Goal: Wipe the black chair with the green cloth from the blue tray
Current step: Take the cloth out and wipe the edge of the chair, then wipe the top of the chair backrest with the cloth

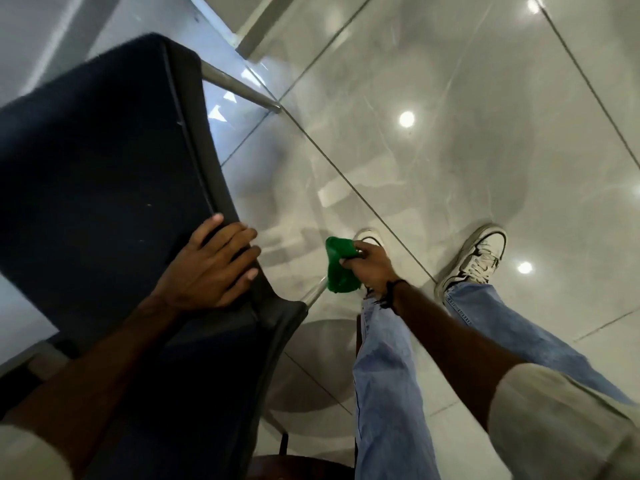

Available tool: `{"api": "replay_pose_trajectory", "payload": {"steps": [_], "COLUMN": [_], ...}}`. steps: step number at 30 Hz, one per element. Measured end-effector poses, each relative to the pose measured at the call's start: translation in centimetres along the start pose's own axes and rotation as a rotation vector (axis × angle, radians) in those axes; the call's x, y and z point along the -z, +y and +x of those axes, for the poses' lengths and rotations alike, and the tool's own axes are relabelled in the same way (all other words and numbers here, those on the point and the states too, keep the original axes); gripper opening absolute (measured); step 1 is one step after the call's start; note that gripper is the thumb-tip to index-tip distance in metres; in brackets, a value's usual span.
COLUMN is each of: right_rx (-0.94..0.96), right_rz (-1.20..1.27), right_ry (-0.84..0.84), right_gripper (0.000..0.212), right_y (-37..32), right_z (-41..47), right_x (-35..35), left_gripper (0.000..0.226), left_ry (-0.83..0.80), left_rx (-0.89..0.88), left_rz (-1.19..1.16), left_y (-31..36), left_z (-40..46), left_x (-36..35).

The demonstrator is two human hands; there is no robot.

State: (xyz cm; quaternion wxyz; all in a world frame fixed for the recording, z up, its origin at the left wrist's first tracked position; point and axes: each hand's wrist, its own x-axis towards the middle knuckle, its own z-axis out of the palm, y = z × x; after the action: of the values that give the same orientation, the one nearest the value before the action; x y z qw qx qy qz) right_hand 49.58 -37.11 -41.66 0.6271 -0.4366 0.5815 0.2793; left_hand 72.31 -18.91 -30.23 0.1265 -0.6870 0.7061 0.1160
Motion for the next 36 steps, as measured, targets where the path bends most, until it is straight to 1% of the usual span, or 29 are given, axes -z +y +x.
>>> {"api": "replay_pose_trajectory", "payload": {"steps": [3,5,7,10,11,13,18,20,23,28,32,34,36], "right_rx": [0.035,0.093,0.148,0.245,0.281,0.343,0.446,0.473,0.534,0.549,0.581,0.525,0.432], "right_rz": [0.122,0.167,0.191,0.229,0.242,0.27,0.284,0.269,0.233,0.173,0.066,-0.042,-0.116], "right_ry": [0.039,0.073,0.108,0.151,0.154,0.153,0.087,0.06,0.03,-0.045,0.032,0.046,0.025], "right_gripper": [0.04,0.037,0.038,0.041,0.041,0.04,0.043,0.046,0.046,0.043,0.038,0.042,0.049], "right_y": [-4.0,-6.7,-9.8,-14.5,-16.0,-18.7,-24.7,-26.4,-28.6,-30.7,-31.2,-31.6,-32.3], "right_z": [-0.8,-0.8,-0.6,-0.2,-0.2,0.3,1.3,1.8,2.6,3.5,5.8,7.5,8.6], "right_x": [1.2,1.7,2.0,2.1,2.0,1.7,-0.7,-2.2,-4.1,-7.1,-7.9,-7.6,-7.4], "left_gripper": [0.053,0.059,0.06,0.052,0.049,0.045,0.042,0.04,0.039,0.039,0.037,0.035,0.034], "left_ry": [-0.061,-0.087,-0.095,-0.082,-0.054,0.002,0.051,0.06,0.084,0.105,0.129,0.147,0.154], "left_rx": [0.12,0.121,0.04,-0.205,-0.258,-0.288,-0.264,-0.261,-0.268,-0.283,-0.29,-0.291,-0.287], "left_rz": [0.009,-0.015,0.005,0.046,0.04,0.008,-0.055,-0.083,-0.105,-0.127,-0.146,-0.151,-0.158], "left_y": [-5.0,-8.9,-12.4,-14.9,-15.0,-15.1,-15.3,-15.3,-15.4,-15.7,-15.8,-15.8,-15.8], "left_z": [2.2,4.2,6.3,8.4,8.7,8.9,8.6,8.6,8.7,8.7,8.7,8.6,8.6], "left_x": [2.4,3.6,4.6,4.7,4.5,3.8,2.7,2.6,2.3,2.0,1.6,1.5,1.3]}}
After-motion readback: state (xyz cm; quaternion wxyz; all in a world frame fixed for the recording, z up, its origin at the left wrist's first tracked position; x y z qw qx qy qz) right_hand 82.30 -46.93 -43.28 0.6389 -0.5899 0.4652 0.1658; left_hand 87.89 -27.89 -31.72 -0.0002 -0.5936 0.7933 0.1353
